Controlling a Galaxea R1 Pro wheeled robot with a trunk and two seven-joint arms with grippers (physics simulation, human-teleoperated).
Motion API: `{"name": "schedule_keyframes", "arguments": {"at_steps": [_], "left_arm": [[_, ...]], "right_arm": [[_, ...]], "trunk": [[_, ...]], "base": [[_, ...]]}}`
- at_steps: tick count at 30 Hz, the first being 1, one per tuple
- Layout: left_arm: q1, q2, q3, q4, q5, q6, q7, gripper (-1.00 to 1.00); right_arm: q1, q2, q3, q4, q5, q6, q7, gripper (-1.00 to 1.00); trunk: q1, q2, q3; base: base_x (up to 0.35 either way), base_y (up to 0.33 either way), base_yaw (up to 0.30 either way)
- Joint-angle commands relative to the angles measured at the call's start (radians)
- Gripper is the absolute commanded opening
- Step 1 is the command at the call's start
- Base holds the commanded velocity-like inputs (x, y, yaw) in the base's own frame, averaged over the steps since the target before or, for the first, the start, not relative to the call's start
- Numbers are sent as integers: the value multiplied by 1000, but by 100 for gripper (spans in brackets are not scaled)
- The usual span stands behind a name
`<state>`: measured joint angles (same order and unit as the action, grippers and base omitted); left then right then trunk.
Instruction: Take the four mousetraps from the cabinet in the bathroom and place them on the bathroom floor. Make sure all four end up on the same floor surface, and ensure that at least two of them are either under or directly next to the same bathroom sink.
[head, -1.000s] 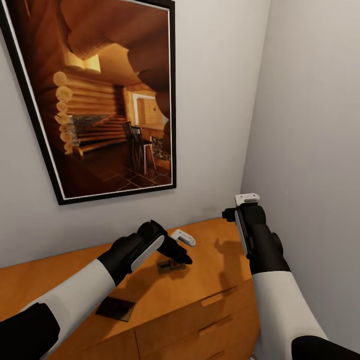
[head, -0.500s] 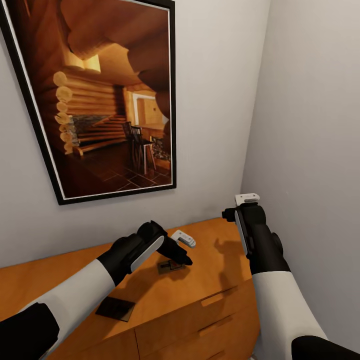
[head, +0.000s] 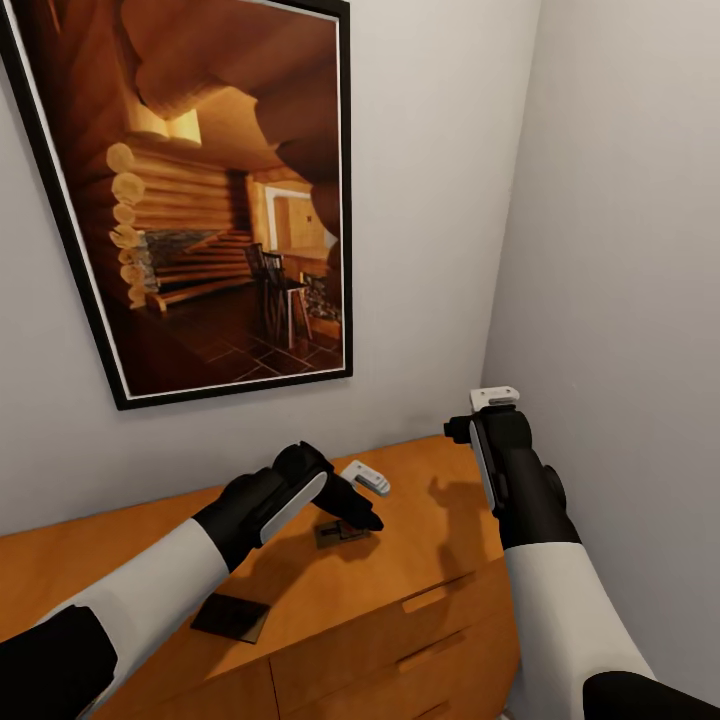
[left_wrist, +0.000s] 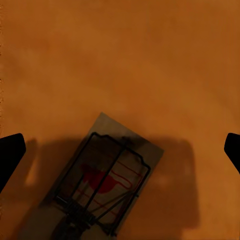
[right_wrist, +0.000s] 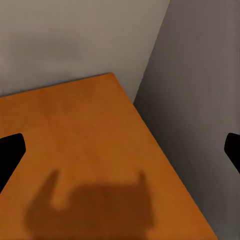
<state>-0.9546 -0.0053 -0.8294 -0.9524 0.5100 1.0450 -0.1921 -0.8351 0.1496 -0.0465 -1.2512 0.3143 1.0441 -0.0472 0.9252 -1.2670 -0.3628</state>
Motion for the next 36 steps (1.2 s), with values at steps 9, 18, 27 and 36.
{"name": "schedule_keyframes", "arguments": {"at_steps": [9,18,27,36], "left_arm": [[-1,1,0,0,-13,2,-10,100],[-1,5,0,2,-16,2,-10,100],[-1,12,0,9,-18,2,-9,100],[-1,16,0,10,-20,2,-9,100]], "right_arm": [[-1,1,-1,0,-4,3,-5,100],[-1,1,-1,0,-4,3,-5,100],[-1,1,-1,0,-5,3,-5,100],[-1,1,-1,0,-6,3,-5,100]], "trunk": [[0,-1,-1],[0,-1,-1],[0,-1,-1],[0,-1,-1]], "base": [[-56,0,0],[-87,0,0],[-16,0,0],[-3,0,0]]}}
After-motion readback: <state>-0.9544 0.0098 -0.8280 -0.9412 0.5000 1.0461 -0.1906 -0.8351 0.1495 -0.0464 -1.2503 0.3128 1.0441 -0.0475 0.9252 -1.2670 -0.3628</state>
